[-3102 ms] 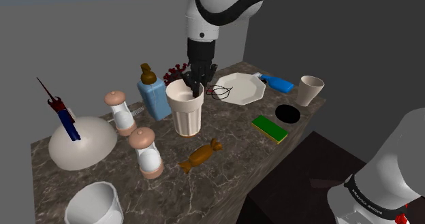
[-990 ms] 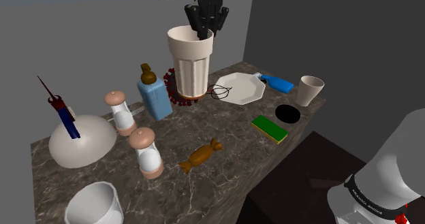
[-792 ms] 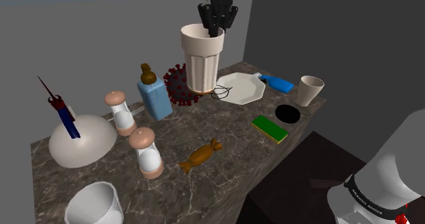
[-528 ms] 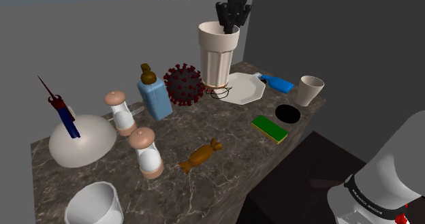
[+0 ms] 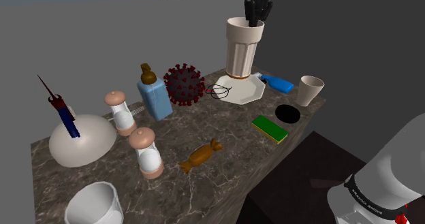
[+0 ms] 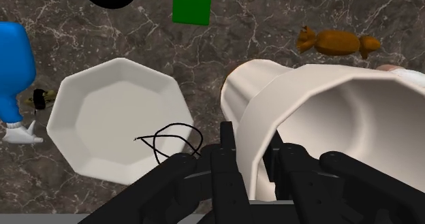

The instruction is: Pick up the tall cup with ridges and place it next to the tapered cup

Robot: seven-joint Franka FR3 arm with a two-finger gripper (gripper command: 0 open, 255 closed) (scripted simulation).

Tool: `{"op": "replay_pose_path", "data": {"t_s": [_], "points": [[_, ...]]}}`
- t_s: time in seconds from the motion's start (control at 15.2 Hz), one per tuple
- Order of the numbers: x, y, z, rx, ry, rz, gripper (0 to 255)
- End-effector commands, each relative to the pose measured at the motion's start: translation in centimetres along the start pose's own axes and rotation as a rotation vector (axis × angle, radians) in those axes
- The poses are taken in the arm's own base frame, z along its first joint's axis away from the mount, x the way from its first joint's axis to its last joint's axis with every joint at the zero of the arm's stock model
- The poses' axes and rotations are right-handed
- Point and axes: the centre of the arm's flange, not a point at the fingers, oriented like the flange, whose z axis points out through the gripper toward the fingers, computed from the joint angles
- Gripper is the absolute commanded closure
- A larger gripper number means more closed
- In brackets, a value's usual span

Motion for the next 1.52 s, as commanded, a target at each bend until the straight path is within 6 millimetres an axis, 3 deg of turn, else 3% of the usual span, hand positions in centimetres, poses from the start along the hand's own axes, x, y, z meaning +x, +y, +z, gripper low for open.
{"op": "replay_pose_path", "data": {"t_s": [0.0, 1.12, 1.19, 1.45], "points": [[-0.6, 2.7, -0.2, 0.0, 0.001, -0.002, 255], [-4.4, 24.7, -2.9, 0.0, 0.001, -0.002, 255], [-4.8, 26.8, -3.1, 0.0, 0.001, -0.002, 255], [-4.7, 27.1, -1.0, 0.0, 0.001, -0.002, 255]]}}
